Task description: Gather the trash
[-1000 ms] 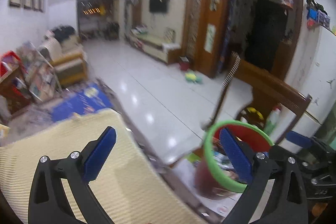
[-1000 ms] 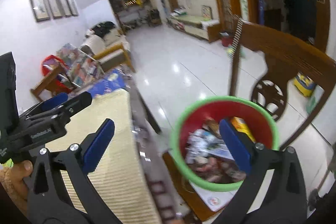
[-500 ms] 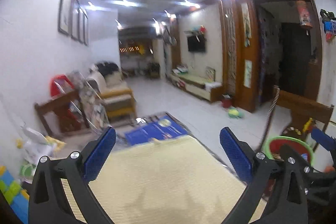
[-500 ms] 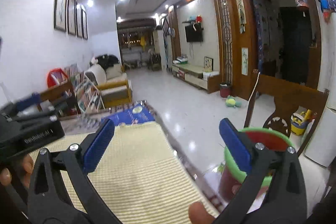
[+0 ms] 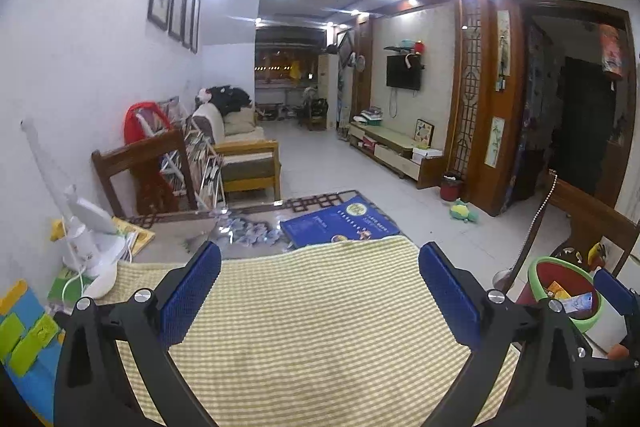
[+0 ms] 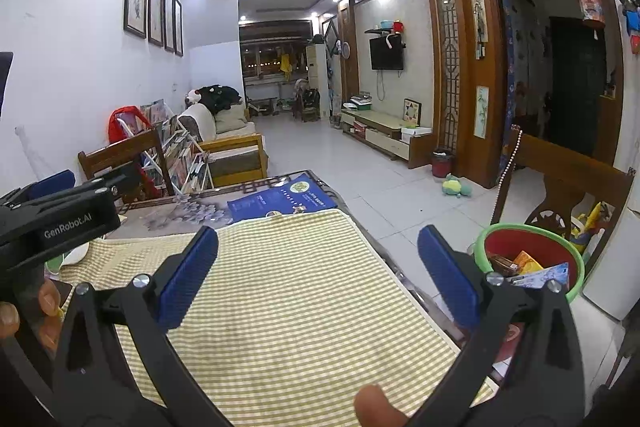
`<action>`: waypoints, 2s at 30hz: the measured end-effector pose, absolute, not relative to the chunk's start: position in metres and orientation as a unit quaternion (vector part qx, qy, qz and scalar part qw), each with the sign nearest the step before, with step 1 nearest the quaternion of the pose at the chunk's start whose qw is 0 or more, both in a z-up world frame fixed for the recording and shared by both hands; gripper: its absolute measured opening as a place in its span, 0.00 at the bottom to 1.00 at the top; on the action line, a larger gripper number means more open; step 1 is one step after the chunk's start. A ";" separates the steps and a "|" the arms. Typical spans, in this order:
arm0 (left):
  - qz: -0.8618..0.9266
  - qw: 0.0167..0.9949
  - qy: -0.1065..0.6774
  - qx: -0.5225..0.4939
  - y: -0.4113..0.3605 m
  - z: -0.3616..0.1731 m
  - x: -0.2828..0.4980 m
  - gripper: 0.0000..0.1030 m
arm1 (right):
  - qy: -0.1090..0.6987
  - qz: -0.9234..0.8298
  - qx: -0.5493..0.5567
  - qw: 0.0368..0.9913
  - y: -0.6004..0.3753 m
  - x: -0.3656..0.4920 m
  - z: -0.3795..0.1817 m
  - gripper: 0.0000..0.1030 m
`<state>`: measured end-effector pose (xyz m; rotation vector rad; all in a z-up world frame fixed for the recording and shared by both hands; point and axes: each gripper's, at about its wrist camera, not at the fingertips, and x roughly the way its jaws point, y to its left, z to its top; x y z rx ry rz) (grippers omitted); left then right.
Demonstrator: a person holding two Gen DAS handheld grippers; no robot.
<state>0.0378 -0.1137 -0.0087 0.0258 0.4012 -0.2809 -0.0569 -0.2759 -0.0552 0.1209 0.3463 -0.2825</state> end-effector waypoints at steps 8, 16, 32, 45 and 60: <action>-0.132 0.968 0.215 0.006 -0.100 -0.017 0.037 0.92 | 0.180 -0.132 0.047 0.974 -0.263 -0.054 -0.057 0.95; -0.132 0.965 0.228 0.004 -0.100 -0.021 0.042 0.92 | 0.186 -0.132 0.040 0.973 -0.260 -0.052 -0.058 0.95; -0.127 0.963 0.239 0.011 -0.106 -0.028 0.048 0.92 | 0.197 -0.128 0.034 0.971 -0.266 -0.043 -0.059 0.95; -0.124 0.961 0.246 0.011 -0.106 -0.032 0.054 0.92 | 0.208 -0.126 0.038 0.969 -0.273 -0.036 -0.067 0.95; -0.110 0.948 0.300 0.008 -0.084 -0.075 0.082 0.92 | 0.295 -0.105 0.043 0.949 -0.282 0.007 -0.125 0.95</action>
